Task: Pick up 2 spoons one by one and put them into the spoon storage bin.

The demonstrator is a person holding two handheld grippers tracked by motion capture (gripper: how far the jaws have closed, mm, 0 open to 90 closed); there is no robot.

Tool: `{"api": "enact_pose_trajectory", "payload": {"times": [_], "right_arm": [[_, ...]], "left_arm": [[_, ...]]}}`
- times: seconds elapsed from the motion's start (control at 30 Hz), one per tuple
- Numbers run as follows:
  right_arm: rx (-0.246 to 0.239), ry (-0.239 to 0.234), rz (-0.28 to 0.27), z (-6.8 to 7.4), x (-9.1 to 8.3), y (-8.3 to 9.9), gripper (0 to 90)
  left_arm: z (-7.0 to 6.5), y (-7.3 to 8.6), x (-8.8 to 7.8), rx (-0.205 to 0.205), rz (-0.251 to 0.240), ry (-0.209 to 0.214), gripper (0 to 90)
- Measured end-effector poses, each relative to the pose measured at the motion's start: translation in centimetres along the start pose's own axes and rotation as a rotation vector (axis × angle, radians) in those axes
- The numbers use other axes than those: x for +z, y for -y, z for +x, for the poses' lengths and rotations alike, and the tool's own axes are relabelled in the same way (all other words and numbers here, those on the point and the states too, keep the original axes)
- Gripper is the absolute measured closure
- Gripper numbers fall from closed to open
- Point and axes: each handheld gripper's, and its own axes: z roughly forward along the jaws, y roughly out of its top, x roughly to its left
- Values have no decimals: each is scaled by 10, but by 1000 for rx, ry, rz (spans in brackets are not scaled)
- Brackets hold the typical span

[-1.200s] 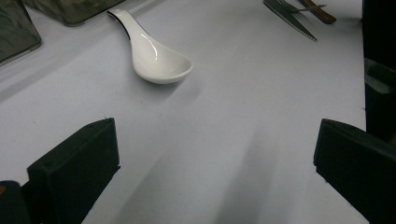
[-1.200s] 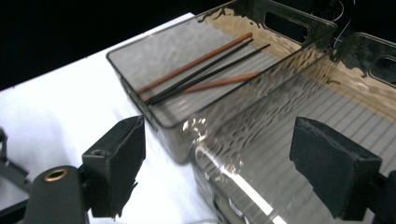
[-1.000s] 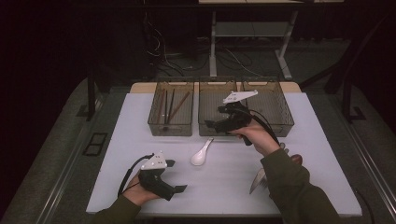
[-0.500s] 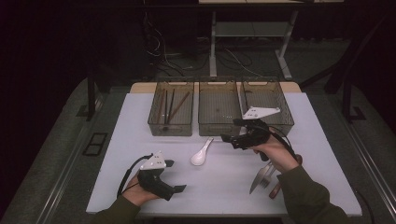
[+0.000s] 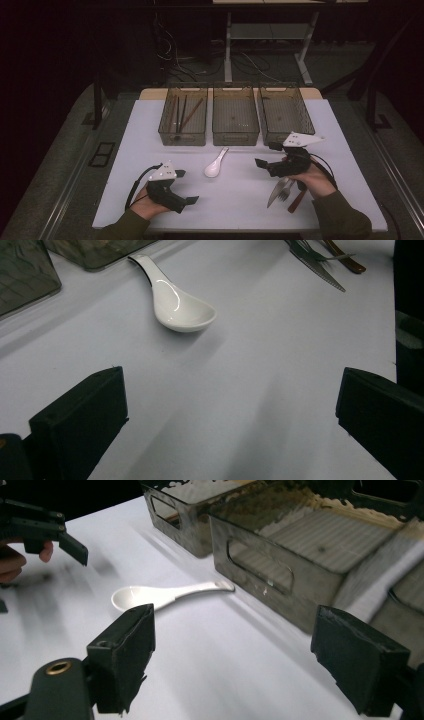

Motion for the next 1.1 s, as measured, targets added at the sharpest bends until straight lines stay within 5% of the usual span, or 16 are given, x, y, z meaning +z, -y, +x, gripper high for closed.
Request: {"api": "enact_pose_trajectory", "payload": {"times": [0.6, 1.1], "right_arm": [[0, 27, 28, 2, -37, 63, 176], [28, 45, 5, -1, -57, 79, 176]], "left_arm": [[3, -3, -4, -4, -10, -24, 0], [11, -16, -7, -17, -24, -77, 49]]}}
